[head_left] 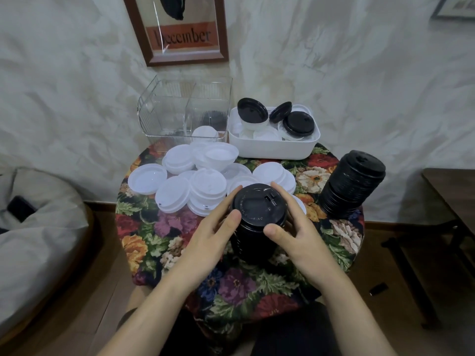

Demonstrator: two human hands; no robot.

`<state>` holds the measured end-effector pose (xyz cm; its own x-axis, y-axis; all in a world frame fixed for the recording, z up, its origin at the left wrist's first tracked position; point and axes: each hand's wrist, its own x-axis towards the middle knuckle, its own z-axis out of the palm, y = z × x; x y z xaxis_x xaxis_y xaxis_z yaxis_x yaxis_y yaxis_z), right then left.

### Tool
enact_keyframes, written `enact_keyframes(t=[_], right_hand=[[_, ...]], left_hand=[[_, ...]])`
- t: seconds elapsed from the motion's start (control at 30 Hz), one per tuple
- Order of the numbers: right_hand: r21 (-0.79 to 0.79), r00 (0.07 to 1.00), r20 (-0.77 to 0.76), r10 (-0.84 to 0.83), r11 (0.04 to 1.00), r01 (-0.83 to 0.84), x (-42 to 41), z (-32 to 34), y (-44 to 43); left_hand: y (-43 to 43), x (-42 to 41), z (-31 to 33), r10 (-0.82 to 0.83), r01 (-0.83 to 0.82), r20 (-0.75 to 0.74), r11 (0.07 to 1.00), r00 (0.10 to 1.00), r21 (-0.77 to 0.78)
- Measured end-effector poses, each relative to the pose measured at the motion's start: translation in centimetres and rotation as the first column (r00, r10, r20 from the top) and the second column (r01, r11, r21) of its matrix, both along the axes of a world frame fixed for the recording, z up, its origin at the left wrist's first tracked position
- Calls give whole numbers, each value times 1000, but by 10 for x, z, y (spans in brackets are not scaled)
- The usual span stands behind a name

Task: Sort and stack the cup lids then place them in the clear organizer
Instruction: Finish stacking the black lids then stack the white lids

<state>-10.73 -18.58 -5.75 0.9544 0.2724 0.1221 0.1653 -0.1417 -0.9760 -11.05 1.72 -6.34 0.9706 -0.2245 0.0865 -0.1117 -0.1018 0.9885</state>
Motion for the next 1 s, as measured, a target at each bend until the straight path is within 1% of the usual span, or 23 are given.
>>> enact_keyframes(t=[0.13,0.23,0.33,0.37,0.43,0.47,0.53,0.6,0.67,0.73,0.77,0.8,0.83,0.87,0.9,1.0], right_hand=[[-31,1000,5,-14,999,14,10,9,-13],[-40,1000,10,-14,999,15,8,10,-15],[-27,999,-3,-38,999,38,7,8,-12],[-24,999,-6,-44,999,44,7,7,-12],[-29,999,-9,-51,998,50,8,5,-12],[-35,998,-10,-54,998,54,8,4,-12],[-38,998,-6,-63,997,63,8,2,-13],[-31,998,-9,-64,998,63,8,2,-12],[-27,998,-7,-64,998,64,7,2,-11],[-30,998,-12,-60,998,60,7,2,-12],[-32,998,-15,-57,998,57,7,2,-12],[-35,998,-23,-55,998,54,7,2,-12],[-35,998,-33,-52,998,51,7,2,-13],[-33,998,-42,-48,998,46,7,2,-13],[-32,998,-49,-43,999,41,7,1,-14],[-31,997,-61,-40,999,38,7,2,-15]], left_hand=[[-14,8,4,-32,32,14,999,999,-40],[-17,12,12,-74,74,26,997,997,-15],[-7,19,19,-110,108,41,993,993,45],[-4,24,21,-89,85,54,994,995,65],[1,42,25,17,-26,88,994,996,104],[2,55,28,84,-102,128,985,988,142],[-1,87,34,164,-233,272,941,948,245],[-9,124,39,134,-336,458,855,879,395],[-20,166,42,9,-417,601,729,799,543],[-30,205,43,-142,-516,691,564,708,645],[-34,221,42,-217,-566,715,479,664,671],[-35,235,44,-290,-593,706,393,646,703],[-35,247,45,-325,-618,699,327,636,715],[-34,256,46,-331,-626,686,282,648,727],[-33,263,47,-315,-627,680,265,662,733],[-29,277,50,-266,-603,617,140,741,785]])
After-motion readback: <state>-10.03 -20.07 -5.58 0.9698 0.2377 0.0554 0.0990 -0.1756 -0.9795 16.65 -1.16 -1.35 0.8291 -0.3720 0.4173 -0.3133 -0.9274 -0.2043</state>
